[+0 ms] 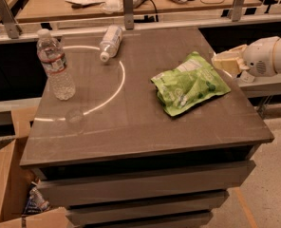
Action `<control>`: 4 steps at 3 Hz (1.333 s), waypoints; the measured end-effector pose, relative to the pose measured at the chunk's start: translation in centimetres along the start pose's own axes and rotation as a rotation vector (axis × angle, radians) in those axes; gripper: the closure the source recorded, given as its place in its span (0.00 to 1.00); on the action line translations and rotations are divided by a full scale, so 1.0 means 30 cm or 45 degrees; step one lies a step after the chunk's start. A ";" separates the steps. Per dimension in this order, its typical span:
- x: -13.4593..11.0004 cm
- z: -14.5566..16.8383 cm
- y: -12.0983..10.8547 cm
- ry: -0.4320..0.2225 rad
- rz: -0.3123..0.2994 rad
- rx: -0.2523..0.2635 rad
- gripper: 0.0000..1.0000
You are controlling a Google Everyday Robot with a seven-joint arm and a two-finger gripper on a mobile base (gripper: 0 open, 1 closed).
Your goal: Move green rice chip bag near blue plastic bottle
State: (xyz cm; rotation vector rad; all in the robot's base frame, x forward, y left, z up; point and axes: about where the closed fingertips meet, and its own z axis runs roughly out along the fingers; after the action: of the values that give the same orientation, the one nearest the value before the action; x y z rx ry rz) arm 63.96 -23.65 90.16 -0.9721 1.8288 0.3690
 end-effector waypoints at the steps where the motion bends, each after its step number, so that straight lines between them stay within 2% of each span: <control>1: 0.023 0.027 0.016 0.000 0.014 -0.061 0.20; 2: 0.016 0.101 0.025 -0.037 0.073 -0.166 0.00; 4: 0.057 0.140 0.057 -0.018 0.154 -0.287 0.00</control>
Offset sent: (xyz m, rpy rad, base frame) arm 0.0180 0.0266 -0.0167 0.1202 0.0700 0.1048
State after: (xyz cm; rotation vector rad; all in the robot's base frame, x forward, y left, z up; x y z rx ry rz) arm 64.97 -20.70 86.45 -1.0101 1.8654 0.6665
